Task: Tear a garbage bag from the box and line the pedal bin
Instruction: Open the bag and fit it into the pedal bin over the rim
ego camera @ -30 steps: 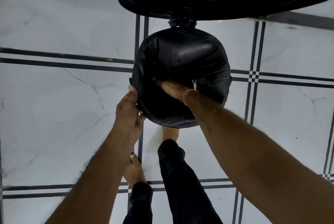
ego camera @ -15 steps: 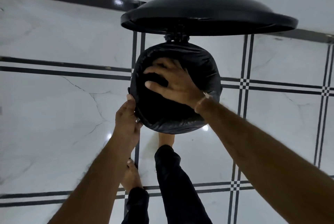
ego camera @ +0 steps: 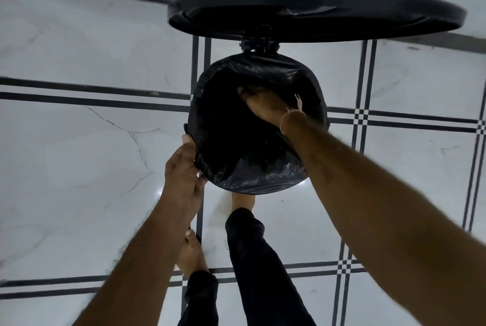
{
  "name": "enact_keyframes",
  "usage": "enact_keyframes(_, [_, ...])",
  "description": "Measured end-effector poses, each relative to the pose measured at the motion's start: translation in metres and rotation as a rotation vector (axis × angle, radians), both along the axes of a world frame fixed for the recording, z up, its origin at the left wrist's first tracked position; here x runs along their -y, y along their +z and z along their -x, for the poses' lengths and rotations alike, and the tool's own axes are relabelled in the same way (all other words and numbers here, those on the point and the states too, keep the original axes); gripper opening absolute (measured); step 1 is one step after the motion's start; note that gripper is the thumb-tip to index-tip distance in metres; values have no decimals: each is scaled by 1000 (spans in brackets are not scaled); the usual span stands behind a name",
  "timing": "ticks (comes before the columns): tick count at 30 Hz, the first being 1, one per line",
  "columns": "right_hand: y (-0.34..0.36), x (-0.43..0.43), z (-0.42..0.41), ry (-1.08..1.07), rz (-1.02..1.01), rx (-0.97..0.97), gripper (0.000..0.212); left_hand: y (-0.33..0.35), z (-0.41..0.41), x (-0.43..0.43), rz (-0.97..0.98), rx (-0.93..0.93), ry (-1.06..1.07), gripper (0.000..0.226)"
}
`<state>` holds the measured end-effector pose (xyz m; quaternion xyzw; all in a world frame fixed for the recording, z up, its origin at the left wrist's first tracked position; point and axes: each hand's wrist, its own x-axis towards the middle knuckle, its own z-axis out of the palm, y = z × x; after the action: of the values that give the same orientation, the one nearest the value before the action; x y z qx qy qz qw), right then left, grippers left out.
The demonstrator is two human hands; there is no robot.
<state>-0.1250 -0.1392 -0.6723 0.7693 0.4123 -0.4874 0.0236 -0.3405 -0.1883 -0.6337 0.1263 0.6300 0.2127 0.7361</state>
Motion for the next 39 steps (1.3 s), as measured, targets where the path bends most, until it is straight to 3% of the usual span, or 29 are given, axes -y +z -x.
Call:
enact_keyframes(3, [49, 39, 14, -111, -459, 66, 40, 9, -2, -1, 1, -7, -17, 33])
enact_keyframes(4, [69, 54, 24, -134, -541, -11, 36, 11, -2, -2, 4, -9, -16, 34])
enact_keyframes(5, [79, 67, 35, -148, -493, -152, 33, 12, -2, -3, 9, -9, -11, 34])
enact_keyframes(7, [91, 82, 58, -125, -147, -451, 39, 13, -3, -4, 26, -13, -1, 36])
enact_keyframes(8, [89, 85, 66, -158, 14, -538, 46, 13, -3, -4, 31, -13, 1, 37])
enact_keyframes(10, [77, 83, 74, -316, 149, -588, 56, 13, -3, -4, 36, -18, 1, 37])
enact_keyframes(15, [31, 58, 82, -540, 174, -374, 90, 6, -1, -3, 30, -34, 1, 35])
enact_keyframes(19, [-1, 66, 77, -443, 227, -545, 76, 4, 0, -2, 13, -31, -7, 35])
enact_keyframes(22, [6, 64, 65, -484, 128, -417, 60, 6, 0, -2, 10, -20, -20, 36])
enact_keyframes(25, [28, 79, 50, -251, -209, -266, 41, 9, 0, -3, -1, -16, -54, 37])
enact_keyframes(28, [46, 75, 37, 102, -475, -53, 44, 9, 0, -2, -14, -5, -54, 38])
enact_keyframes(33, [34, 15, 23, 268, -215, 150, 62, 5, 0, -1, -46, 1, -61, 35])
enact_keyframes(36, [11, -5, 19, 206, -5, 197, 71, 2, 0, -1, -42, -14, -64, 35])
enact_keyframes(39, [-2, -11, 12, 53, 133, 107, 71, -1, 1, 1, -45, -27, -62, 34])
